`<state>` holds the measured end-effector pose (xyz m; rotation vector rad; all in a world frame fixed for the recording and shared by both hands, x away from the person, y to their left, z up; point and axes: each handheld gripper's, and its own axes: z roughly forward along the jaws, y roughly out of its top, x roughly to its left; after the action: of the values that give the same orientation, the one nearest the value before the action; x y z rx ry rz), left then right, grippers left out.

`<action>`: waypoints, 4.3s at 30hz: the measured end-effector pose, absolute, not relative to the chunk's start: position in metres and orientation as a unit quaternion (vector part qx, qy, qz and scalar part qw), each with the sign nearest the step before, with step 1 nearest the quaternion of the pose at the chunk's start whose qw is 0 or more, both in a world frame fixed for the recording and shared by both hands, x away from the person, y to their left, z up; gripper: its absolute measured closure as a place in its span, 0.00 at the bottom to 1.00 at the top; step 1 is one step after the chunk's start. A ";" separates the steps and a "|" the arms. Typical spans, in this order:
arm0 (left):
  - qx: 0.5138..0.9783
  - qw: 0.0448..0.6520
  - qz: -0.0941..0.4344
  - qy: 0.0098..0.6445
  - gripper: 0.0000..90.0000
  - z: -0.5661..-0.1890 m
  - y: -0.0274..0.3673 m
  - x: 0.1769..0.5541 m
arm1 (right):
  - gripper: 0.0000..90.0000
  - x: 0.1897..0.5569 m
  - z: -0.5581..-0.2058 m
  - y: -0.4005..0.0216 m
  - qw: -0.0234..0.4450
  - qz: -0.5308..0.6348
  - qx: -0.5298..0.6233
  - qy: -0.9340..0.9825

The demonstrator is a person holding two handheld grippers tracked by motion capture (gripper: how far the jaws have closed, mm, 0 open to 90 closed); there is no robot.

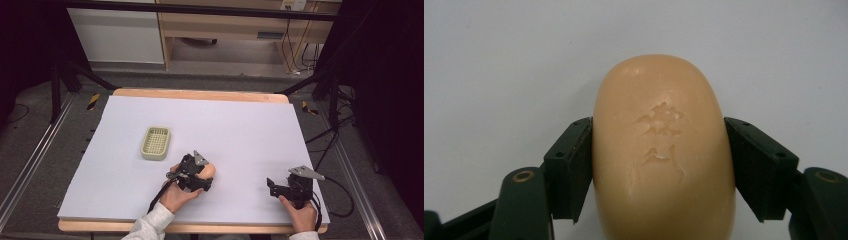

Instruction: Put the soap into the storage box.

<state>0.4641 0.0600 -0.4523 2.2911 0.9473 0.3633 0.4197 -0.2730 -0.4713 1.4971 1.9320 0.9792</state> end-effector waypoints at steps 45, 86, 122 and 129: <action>0.818 0.375 0.163 0.405 0.35 -0.399 0.122 0.469 | 0.06 0.420 -0.471 -0.273 0.250 0.361 0.549 0.711; 0.766 0.377 0.205 0.478 0.35 -0.389 0.177 0.494 | 0.06 0.420 -0.471 -0.271 0.249 0.364 0.547 0.712; 0.754 0.354 0.218 0.509 0.35 -0.406 0.185 0.544 | 0.06 0.421 -0.471 -0.271 0.248 0.362 0.548 0.712; 0.751 0.352 0.216 0.515 0.35 -0.410 0.190 0.548 | 0.06 0.421 -0.471 -0.271 0.248 0.362 0.548 0.712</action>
<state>0.5479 0.1896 -0.4098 1.9436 1.3330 0.5599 0.4207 -0.2708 -0.4714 1.4940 1.9404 0.9881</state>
